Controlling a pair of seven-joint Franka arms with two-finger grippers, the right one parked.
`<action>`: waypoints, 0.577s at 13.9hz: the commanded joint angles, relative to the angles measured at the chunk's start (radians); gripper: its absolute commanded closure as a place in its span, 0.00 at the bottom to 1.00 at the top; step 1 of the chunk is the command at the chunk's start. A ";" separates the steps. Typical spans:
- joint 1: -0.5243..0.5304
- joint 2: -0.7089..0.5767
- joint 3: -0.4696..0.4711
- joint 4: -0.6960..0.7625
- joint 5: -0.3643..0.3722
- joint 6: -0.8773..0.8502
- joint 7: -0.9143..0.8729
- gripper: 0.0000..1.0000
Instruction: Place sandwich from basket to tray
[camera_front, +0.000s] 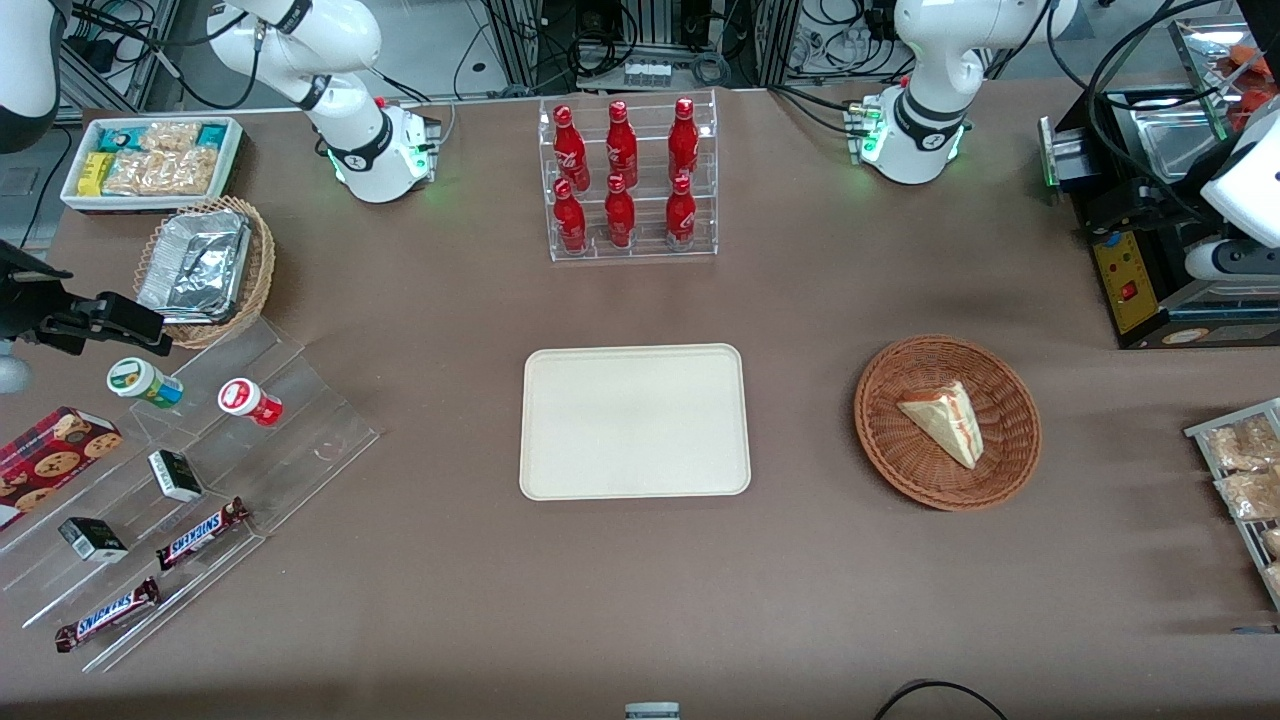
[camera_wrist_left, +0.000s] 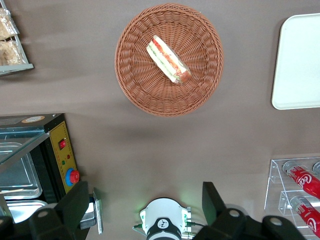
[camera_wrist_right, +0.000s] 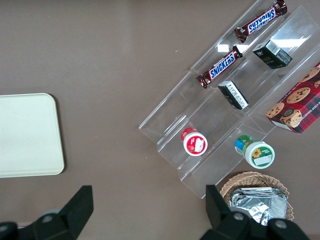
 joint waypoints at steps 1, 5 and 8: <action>0.006 -0.004 -0.001 0.011 0.003 -0.012 0.012 0.00; -0.002 0.011 -0.001 -0.015 0.012 0.000 0.001 0.00; 0.007 0.028 0.000 -0.107 0.017 0.097 -0.055 0.00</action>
